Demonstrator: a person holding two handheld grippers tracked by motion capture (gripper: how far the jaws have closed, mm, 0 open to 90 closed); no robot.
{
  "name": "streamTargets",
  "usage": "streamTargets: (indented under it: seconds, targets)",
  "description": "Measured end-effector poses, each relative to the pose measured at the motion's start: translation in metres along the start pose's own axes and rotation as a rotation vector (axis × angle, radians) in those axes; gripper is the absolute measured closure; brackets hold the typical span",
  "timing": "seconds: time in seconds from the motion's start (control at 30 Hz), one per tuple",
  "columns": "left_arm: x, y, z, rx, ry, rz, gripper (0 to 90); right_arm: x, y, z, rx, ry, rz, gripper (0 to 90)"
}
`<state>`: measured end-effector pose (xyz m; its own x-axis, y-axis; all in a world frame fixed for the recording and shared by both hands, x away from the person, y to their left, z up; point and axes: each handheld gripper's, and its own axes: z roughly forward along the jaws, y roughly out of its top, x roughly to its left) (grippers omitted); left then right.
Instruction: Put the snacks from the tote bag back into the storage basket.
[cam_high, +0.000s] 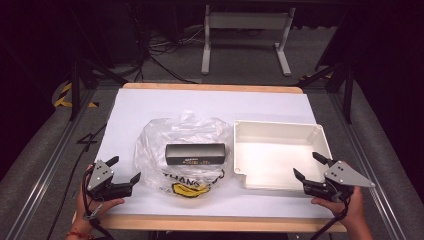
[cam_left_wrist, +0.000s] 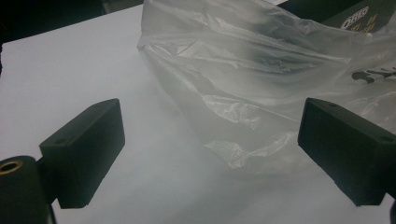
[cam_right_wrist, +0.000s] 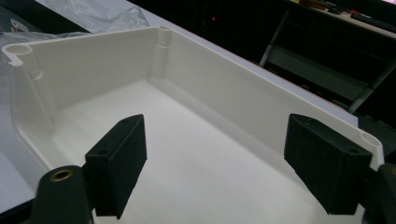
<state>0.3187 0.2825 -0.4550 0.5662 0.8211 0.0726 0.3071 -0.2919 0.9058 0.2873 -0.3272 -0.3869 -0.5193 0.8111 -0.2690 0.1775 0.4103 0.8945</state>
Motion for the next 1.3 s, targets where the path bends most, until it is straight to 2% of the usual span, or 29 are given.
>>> streamTargets:
  seconds: [0.1, 0.23, 0.33, 0.47, 0.63, 0.9, 1.3]
  targets:
    - [0.000, 0.000, 0.000, 0.003, 0.002, 0.001, 8.2, 0.003, 0.003, 0.009, -0.016, 0.030, 0.007, 20.5]
    - [0.000, 0.000, 0.000, 0.001, 0.003, 0.001, 8.1, 0.006, 0.007, 0.017, -0.036, 0.031, 0.007, 21.9]
    - [0.000, 0.001, 0.000, 0.001, 0.006, 0.000, 8.2, 0.008, 0.014, 0.025, -0.054, 0.046, -0.017, 24.4]
    - [-0.001, 0.001, 0.000, 0.004, 0.001, 0.002, 8.2, 0.011, 0.026, 0.041, -0.076, 0.113, 0.001, 22.8]
    - [0.000, 0.000, 0.001, 0.005, -0.001, 0.004, 8.1, 0.021, 0.040, 0.059, -0.069, 0.185, -0.031, 21.3]
    - [-0.001, 0.001, 0.001, 0.008, -0.003, 0.007, 8.2, 0.032, 0.051, 0.080, -0.058, 0.270, -0.036, 21.1]
    - [-0.002, 0.002, 0.002, 0.007, -0.015, 0.021, 8.2, 0.046, 0.059, 0.099, -0.022, 0.320, -0.083, 21.1]
